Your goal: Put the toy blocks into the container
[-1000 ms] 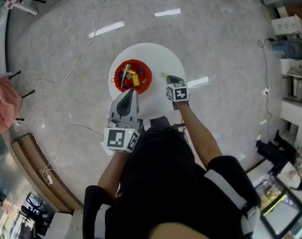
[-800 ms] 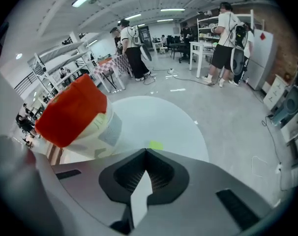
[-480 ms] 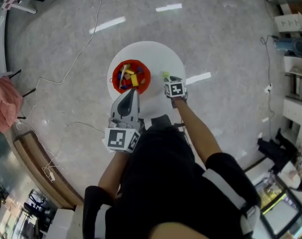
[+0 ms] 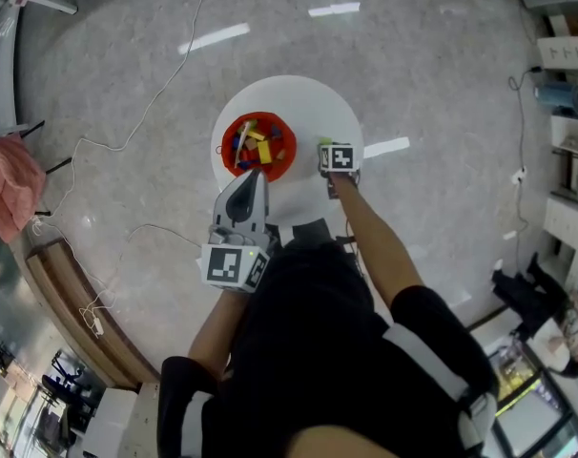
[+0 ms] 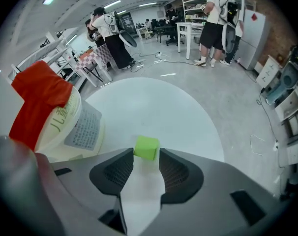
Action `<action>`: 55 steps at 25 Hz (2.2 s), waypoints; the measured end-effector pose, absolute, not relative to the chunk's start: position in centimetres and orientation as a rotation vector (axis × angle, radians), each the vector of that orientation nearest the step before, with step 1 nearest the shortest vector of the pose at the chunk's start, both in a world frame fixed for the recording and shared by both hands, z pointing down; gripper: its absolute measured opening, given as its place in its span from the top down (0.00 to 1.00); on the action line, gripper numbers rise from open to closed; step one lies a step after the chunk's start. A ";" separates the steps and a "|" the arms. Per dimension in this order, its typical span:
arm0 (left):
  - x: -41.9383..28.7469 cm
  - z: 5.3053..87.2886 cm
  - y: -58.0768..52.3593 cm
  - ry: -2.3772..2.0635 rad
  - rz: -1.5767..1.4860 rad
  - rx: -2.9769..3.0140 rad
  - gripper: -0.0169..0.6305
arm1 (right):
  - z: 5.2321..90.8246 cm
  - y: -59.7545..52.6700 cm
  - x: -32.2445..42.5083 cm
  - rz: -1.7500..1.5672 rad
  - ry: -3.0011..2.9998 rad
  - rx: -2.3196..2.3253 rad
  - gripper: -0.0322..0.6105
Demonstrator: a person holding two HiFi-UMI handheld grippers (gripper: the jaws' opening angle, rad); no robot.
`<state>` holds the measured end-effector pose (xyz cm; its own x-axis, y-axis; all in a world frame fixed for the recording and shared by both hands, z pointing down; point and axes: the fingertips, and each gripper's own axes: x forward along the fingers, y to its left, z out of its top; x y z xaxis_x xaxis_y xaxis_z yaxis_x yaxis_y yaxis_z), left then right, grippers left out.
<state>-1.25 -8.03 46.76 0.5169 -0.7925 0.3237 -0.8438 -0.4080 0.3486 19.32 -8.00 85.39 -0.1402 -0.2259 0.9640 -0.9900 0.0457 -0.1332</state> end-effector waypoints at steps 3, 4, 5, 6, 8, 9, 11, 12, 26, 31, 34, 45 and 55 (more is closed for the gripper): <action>-1.5 46.9 -7.9 -1.347 0.145 2.286 0.98 | 85.9 -7.7 19.4 1.182 -1.487 1.286 0.75; -1.6 47.0 -7.9 -1.349 0.145 2.284 0.98 | 85.9 -7.6 19.3 1.187 -1.493 1.279 0.75; -1.7 47.0 -7.8 -1.350 0.145 2.283 0.98 | 85.8 -7.6 19.2 1.188 -1.501 1.273 0.75; -1.7 47.1 -7.8 -1.351 0.144 2.283 0.98 | 85.7 -7.5 19.1 1.184 -1.508 1.269 0.75; -1.8 47.2 -7.8 -1.352 0.139 2.284 0.98 | 85.1 -7.5 19.0 1.174 -1.524 1.262 0.75; -1.8 47.2 -7.8 -1.352 0.138 2.285 0.98 | 84.8 -7.4 18.9 1.172 -1.534 1.257 0.75; -2.0 47.2 -7.7 -1.353 0.132 2.286 0.98 | 83.6 -7.4 18.4 1.156 -1.563 1.248 0.75; -2.1 47.0 -7.7 -1.356 0.127 2.288 0.98 | 82.7 -7.5 18.2 1.141 -1.586 1.246 0.75; -5.1 44.2 -6.6 -1.484 0.061 2.319 0.98 | 64.9 -9.6 5.3 0.734 -2.220 1.038 0.76; -6.3 43.7 -5.6 -1.529 0.042 2.307 0.98 | 67.2 -7.9 2.5 0.730 -2.132 0.888 0.75; -6.9 43.5 -5.4 -1.544 0.031 2.299 0.98 | 68.4 -7.6 2.1 0.716 -2.082 0.829 0.75; -7.5 43.7 -5.2 -1.558 0.011 2.298 0.98 | 62.8 -10.5 3.4 0.641 -2.203 0.982 0.82; -7.2 42.6 -6.1 -1.554 -0.002 2.324 0.98 | 51.1 -10.9 3.7 0.495 -2.424 1.212 0.95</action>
<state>-7.18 -6.09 42.62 0.4003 -0.8970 0.1876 -0.8965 -0.3409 0.2829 3.67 -10.86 51.09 -0.5533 -0.6779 0.4840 -0.8134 0.5650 -0.1384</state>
